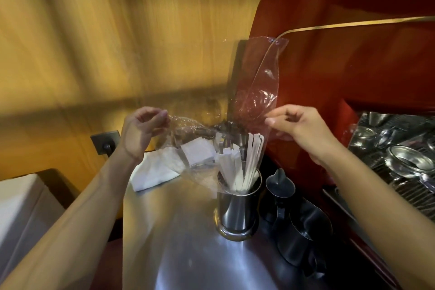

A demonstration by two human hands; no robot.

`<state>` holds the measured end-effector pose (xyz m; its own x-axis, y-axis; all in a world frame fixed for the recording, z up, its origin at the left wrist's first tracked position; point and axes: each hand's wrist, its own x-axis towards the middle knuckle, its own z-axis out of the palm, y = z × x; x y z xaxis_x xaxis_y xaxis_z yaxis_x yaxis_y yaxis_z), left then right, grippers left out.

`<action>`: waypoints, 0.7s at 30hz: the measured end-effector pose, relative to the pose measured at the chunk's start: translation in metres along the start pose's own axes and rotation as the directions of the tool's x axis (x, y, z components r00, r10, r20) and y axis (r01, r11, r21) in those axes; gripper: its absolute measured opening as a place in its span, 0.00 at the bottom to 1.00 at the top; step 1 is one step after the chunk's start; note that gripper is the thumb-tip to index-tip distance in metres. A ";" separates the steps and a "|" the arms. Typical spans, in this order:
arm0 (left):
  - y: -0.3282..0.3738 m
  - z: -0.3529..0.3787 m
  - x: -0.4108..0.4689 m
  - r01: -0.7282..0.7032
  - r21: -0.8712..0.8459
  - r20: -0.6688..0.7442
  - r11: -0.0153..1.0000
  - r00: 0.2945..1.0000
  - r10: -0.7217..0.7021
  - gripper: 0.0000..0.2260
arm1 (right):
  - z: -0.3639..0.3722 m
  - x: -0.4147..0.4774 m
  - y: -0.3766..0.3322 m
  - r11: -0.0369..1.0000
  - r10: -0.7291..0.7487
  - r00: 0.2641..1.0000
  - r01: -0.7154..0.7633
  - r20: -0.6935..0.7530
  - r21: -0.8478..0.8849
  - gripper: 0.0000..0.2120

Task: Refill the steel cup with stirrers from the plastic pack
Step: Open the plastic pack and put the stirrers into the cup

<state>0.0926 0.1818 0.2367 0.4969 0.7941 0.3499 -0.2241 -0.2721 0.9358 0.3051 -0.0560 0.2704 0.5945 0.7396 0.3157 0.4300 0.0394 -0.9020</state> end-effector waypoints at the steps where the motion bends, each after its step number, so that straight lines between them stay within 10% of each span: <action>1: -0.002 0.000 0.000 0.023 -0.001 0.013 1.000 1.000 -0.023 0.02 | 0.002 -0.001 0.002 1.000 -0.002 1.000 0.002 -0.002 -0.003 0.05; 9: -0.033 -0.006 -0.017 0.321 0.146 0.149 0.936 0.928 -0.342 0.07 | 0.014 -0.007 0.016 0.998 0.043 0.997 -0.040 -0.061 0.052 0.05; 21: -0.003 -0.005 -0.004 0.047 0.029 0.050 0.998 0.998 -0.049 0.07 | 0.007 0.009 -0.002 0.990 -0.057 0.978 0.081 -0.201 0.113 0.11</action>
<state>0.0871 0.1824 0.2326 0.5487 0.7782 0.3056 -0.1757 -0.2500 0.9522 0.3046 -0.0446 0.2731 0.6930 0.5863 0.4195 0.3970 0.1753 -0.9009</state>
